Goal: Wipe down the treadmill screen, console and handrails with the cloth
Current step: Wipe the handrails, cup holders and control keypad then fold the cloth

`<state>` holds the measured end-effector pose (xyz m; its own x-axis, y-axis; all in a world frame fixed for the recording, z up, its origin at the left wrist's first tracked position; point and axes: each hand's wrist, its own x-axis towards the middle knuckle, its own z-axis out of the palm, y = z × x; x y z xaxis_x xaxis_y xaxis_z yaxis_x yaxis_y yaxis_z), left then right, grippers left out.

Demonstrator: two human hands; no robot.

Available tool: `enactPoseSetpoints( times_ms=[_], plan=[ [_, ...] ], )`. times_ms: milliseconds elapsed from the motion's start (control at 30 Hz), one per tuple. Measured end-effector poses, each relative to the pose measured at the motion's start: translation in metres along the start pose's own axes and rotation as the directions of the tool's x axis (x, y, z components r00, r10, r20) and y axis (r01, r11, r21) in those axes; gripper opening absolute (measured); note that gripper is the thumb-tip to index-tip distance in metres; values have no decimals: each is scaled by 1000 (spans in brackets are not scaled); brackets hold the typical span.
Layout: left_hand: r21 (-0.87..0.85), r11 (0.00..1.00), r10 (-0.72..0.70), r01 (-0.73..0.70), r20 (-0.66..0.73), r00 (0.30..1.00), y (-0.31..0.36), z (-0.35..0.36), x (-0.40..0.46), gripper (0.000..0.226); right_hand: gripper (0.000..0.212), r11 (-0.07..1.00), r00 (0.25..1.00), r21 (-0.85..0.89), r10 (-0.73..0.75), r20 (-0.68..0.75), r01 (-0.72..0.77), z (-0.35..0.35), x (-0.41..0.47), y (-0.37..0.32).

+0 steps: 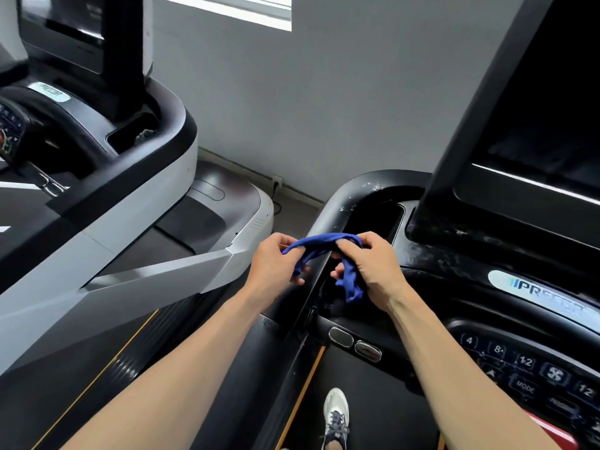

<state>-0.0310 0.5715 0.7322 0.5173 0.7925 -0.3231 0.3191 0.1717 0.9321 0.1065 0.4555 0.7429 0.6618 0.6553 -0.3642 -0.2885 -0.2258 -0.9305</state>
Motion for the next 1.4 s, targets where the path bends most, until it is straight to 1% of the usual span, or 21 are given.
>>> enactPoseSetpoints(
  times_ms=[33, 67, 100, 133, 167, 200, 300, 500, 667, 733, 833, 900, 933, 1000, 1033, 1100, 1167, 1200, 1267, 1333, 1400],
  plan=[
    [59, 998, 0, 3, -42, 999, -1, 0, 5, 6, 28, 1000, 1000, -21, -5, -23, 4, 5, 5, 4],
    [174, 985, 1, 14, -84, 996, -4, -2, 12, 8, 29, 994, 999, -111, -16, -46, 11, 10, 11, 9],
    [326, 945, 2, 35, -113, 994, -9, -6, 17, 10, 29, 961, 998, -275, -27, -65, 8, 13, 18, 18],
    [466, 882, -4, 66, -132, 991, -15, -10, 21, 12, 31, 900, 996, -435, -20, -83, -18, 15, 22, 28],
    [551, 829, -15, 96, -150, 989, -22, -14, 24, 13, 34, 833, 994, -548, 15, -108, -72, 16, 23, 38],
    [584, 803, -33, 123, -162, 986, -29, -17, 24, 13, 38, 794, 991, -595, 61, -122, -122, 16, 22, 45],
    [557, 819, -48, 141, -178, 983, -38, -23, 22, 19, 40, 826, 991, -547, 121, -63, -136, 12, 19, 59],
    [461, 886, 61, 53, -229, 971, -22, -34, 20, 37, 41, 865, 997, -502, -48, -53, 15, 3, 20, 27],
    [330, 944, 85, -3, -233, 969, 4, -41, 22, 40, 39, 792, 990, -594, -129, 61, 140, -9, 25, -6],
    [306, 952, 98, -22, -235, 967, 11, -43, 23, 41, 44, 756, 984, -633, -171, 55, 167, -12, 27, -13],
    [321, 946, 130, -48, -239, 962, 19, -44, 20, 40, 47, 782, 979, -600, -202, 10, 167, -11, 27, -18],
    [314, 948, 134, -49, -255, 958, 23, -43, 18, 39, 42, 834, 989, -543, -142, -37, 99, -8, 26, -16],
    [303, 952, 125, -39, -270, 955, 24, -42, 19, 38, 42, 877, 996, -479, -74, -46, 43, -5, 24, -15],
    [265, 964, 83, 5, -318, 945, 27, -41, 21, 37, 53, 949, 997, -309, 73, 27, -61, 2, 19, -14],
    [253, 967, 57, 32, -338, 939, 28, -41, 22, 35, 62, 955, 988, -282, 122, 94, -91, 4, 19, -12],
    [267, 961, 31, 71, -360, 932, 32, -41, 22, 31, 73, 935, 953, -330, 210, 217, -131, 6, 13, -10],
    [296, 951, 26, 89, -366, 930, 35, -44, 22, 31, 83, 891, 938, -434, 256, 235, -134, 5, 11, -4],
    [313, 945, 26, 97, -366, 930, 35, -46, 23, 31, 78, 882, 946, -456, 237, 220, -115, 3, 12, -2],
    [350, 931, 37, 103, -371, 928, 32, -49, 25, 30, 53, 910, 970, -407, 162, 179, -77, 2, 11, 0],
    [380, 920, 51, 100, -370, 928, 29, -52, 26, 33, 32, 956, 987, -275, 131, 94, -101, 2, 9, -3],
    [388, 918, 64, 86, -358, 932, 24, -53, 27, 35, 20, 977, 990, -162, 144, 15, -139, 2, 8, -8]
  ],
)
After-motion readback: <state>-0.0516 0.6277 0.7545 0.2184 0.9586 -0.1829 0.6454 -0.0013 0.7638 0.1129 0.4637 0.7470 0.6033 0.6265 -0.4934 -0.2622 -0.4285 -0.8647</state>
